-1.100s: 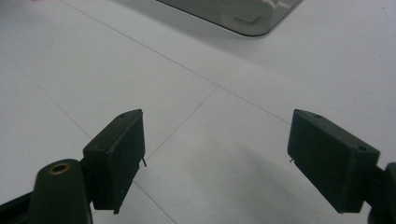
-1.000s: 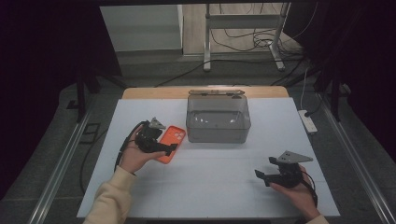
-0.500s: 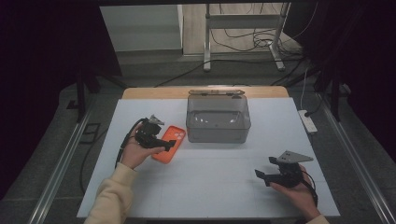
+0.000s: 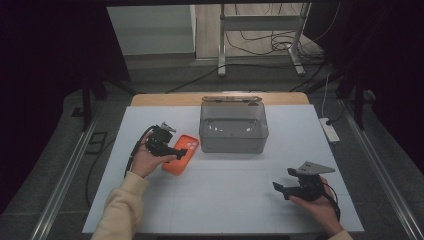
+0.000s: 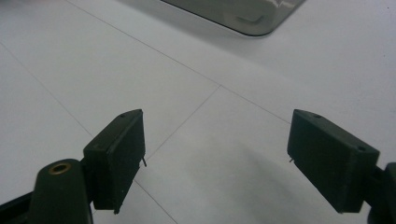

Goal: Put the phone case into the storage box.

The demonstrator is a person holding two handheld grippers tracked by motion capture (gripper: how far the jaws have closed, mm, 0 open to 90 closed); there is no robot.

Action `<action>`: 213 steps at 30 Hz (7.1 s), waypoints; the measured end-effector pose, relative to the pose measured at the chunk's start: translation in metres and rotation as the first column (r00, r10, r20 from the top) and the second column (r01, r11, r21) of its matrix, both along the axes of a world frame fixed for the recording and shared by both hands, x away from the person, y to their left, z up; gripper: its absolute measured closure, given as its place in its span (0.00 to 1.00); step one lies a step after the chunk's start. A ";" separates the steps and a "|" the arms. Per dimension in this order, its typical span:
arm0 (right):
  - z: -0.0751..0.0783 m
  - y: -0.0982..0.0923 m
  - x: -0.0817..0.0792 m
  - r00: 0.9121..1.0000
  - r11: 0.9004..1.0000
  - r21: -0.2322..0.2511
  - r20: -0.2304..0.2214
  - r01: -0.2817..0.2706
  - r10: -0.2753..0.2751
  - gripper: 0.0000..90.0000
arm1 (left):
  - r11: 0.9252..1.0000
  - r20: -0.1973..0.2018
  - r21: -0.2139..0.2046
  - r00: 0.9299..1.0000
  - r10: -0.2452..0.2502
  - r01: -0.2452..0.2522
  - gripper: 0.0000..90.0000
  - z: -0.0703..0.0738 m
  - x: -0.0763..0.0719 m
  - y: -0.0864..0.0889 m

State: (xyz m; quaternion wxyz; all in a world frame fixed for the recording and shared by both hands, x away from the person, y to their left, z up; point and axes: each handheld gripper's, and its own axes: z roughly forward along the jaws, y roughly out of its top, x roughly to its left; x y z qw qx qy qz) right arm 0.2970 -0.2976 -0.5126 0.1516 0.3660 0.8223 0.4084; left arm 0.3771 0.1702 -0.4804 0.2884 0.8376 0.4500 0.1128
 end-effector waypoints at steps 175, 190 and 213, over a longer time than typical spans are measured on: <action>-0.002 0.000 0.001 1.000 0.999 -0.050 -0.004 0.010 -0.011 0.22 | 0.980 -0.127 -0.003 0.972 0.199 -0.201 0.98 -0.001 0.017 0.029; -0.002 0.000 0.001 1.000 0.998 -0.054 -0.005 0.009 -0.010 0.22 | 0.980 -0.093 -0.049 0.977 0.190 -0.195 0.98 0.015 0.009 0.034; -0.002 -0.001 0.001 1.000 0.999 -0.049 0.001 0.016 -0.016 0.22 | 0.983 -0.043 -0.110 0.988 0.146 -0.150 0.98 0.034 -0.004 0.033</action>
